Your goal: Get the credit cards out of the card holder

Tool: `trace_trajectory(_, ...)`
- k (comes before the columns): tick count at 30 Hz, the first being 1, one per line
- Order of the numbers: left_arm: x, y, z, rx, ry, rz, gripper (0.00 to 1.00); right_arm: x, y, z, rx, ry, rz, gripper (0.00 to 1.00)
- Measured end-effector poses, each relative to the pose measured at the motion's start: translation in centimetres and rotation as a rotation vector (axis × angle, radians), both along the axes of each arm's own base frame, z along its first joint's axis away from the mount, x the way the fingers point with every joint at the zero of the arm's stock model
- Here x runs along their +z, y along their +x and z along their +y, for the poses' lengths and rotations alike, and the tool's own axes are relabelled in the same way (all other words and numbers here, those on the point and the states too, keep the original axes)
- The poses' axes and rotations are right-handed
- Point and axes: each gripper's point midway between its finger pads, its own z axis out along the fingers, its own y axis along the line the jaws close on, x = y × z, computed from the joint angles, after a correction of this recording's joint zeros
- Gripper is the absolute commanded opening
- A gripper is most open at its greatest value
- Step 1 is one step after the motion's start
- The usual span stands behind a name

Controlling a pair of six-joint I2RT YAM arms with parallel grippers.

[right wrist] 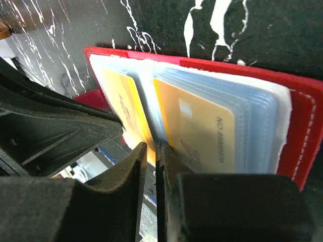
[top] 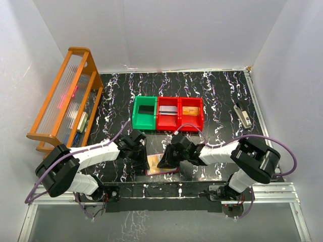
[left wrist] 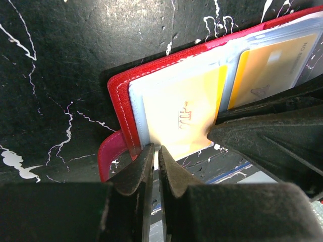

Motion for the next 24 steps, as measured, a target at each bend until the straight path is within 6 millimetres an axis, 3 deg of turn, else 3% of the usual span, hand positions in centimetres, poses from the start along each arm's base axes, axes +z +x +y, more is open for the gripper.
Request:
trace_trajectory(8,0.0,0.0,0.0,-0.003,0.001,-0.001,0.07,-0.1,0.0,-0.2,-0.015,0.029,-0.005,0.06)
trace_trajectory(15,0.0,0.0,0.0,-0.002,-0.002,-0.004,0.07,1.9,0.2,-0.3,-0.023,0.080,-0.050,0.06)
trace_trajectory(24,0.0,0.0,0.0,-0.003,-0.002,-0.004,0.07,2.7,0.5,-0.9,-0.051,0.106,-0.068,0.06)
